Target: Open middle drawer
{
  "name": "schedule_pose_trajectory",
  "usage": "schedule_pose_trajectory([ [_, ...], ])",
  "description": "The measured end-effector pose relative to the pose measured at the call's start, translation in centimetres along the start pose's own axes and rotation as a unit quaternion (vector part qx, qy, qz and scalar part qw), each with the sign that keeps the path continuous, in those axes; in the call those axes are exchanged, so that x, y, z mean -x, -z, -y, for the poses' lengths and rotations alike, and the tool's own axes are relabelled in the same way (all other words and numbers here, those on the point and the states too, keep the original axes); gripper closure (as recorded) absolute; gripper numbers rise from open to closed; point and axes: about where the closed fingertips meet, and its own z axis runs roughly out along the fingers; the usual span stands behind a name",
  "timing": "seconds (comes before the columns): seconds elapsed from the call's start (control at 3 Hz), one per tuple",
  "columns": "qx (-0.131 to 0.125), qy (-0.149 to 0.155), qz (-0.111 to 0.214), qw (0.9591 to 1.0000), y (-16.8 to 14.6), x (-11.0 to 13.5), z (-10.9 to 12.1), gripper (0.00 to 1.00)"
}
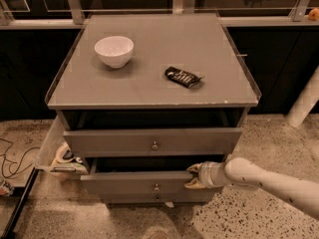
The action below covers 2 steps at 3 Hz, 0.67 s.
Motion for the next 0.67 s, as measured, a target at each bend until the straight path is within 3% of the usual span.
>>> schedule_pose_trajectory([
  [0.33,0.01,-0.008,0.013,0.9998,-0.1,-0.5,-0.4,0.22],
  [0.67,0.025,-0.021,0.023,0.9992,0.9,-1.3,-2.9,0.26],
])
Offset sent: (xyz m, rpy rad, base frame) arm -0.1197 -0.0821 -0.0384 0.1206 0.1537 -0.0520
